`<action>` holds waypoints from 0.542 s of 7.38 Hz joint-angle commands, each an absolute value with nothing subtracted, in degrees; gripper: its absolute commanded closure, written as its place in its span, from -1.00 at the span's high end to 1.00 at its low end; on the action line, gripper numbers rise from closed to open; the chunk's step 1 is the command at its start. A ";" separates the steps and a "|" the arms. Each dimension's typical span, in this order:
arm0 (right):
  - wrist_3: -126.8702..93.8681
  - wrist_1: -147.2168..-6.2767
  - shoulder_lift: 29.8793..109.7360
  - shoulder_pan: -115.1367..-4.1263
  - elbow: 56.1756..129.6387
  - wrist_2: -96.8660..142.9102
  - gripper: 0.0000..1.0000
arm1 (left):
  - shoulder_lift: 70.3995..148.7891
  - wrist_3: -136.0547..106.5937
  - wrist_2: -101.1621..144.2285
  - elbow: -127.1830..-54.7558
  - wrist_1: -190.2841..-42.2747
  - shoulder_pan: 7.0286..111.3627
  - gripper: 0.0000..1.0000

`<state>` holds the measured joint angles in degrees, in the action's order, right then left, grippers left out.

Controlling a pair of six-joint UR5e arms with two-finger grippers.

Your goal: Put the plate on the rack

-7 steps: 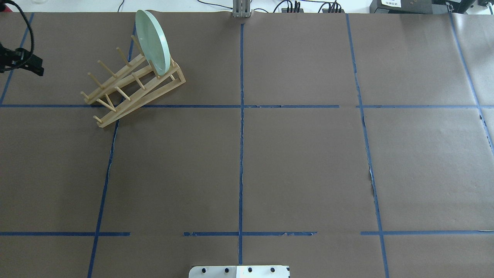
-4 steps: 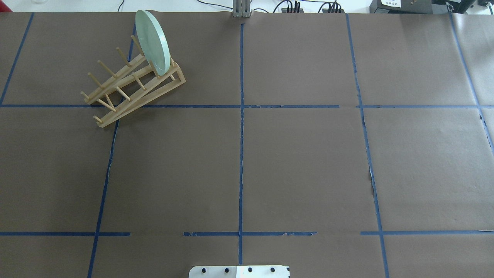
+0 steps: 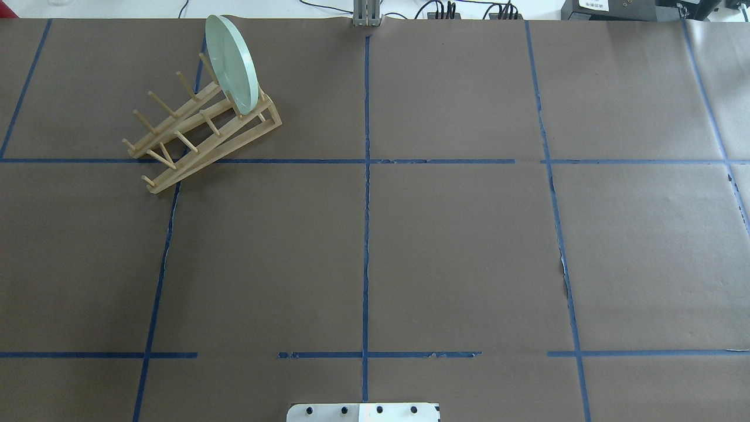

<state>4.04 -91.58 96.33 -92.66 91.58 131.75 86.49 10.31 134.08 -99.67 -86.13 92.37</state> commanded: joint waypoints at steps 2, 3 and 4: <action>4.04 -91.58 96.33 -92.72 91.58 131.75 1.00 | 85.96 9.93 134.74 -99.32 -86.13 93.08 1.00; 4.04 -91.58 96.33 -92.72 91.67 131.75 1.00 | 85.09 10.02 134.91 -98.88 -86.48 92.99 1.00; 4.04 -91.58 96.33 -92.64 91.58 131.75 1.00 | 85.17 10.02 134.91 -99.31 -87.62 92.99 1.00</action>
<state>4.04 -91.58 96.33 -92.70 91.60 131.75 85.43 9.96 134.89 -99.14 -86.63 93.01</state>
